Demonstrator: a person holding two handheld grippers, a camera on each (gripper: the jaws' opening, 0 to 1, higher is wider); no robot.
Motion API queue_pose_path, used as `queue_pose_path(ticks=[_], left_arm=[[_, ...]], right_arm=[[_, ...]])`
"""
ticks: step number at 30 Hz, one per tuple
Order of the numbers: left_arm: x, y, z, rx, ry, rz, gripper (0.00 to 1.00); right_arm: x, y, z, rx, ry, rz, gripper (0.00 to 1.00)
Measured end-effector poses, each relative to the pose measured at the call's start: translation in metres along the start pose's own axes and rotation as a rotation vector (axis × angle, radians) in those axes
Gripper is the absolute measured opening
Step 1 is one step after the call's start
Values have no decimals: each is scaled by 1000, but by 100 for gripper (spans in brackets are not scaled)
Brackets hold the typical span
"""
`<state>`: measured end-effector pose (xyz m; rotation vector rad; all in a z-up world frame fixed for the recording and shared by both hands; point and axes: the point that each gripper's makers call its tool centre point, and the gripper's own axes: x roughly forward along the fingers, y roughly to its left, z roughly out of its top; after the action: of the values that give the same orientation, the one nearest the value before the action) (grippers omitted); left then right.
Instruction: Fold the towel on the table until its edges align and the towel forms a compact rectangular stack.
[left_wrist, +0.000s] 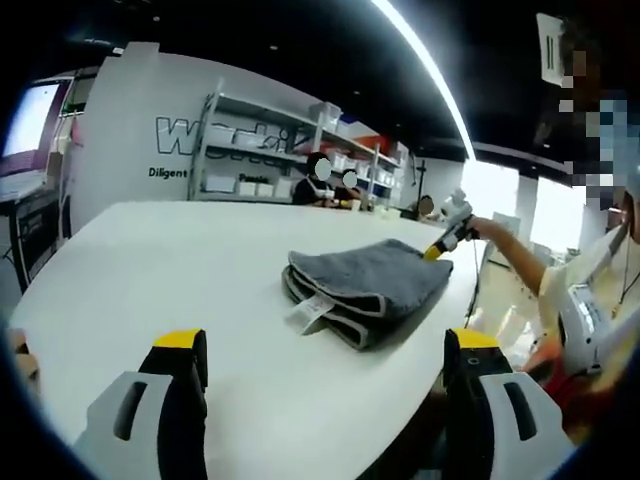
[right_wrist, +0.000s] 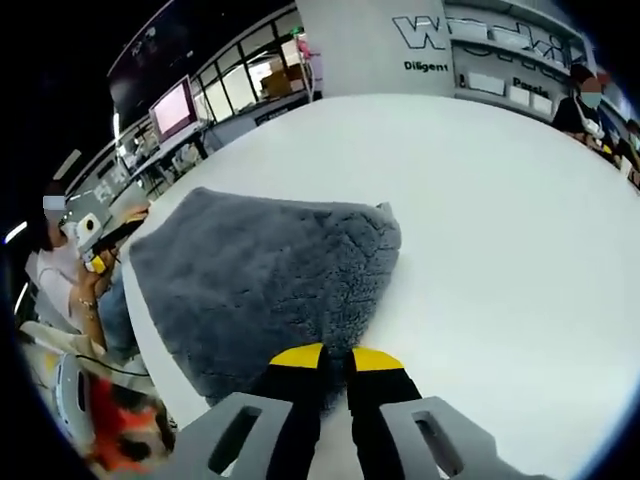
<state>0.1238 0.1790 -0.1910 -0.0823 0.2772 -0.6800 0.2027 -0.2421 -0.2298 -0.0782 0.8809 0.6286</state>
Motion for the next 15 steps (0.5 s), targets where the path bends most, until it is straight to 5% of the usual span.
queue_pose_path(ticks=[15], left_arm=[[-1, -4, -12, 44, 80, -7, 97]], right_arm=[[-39, -55, -6, -8, 31, -125, 3]])
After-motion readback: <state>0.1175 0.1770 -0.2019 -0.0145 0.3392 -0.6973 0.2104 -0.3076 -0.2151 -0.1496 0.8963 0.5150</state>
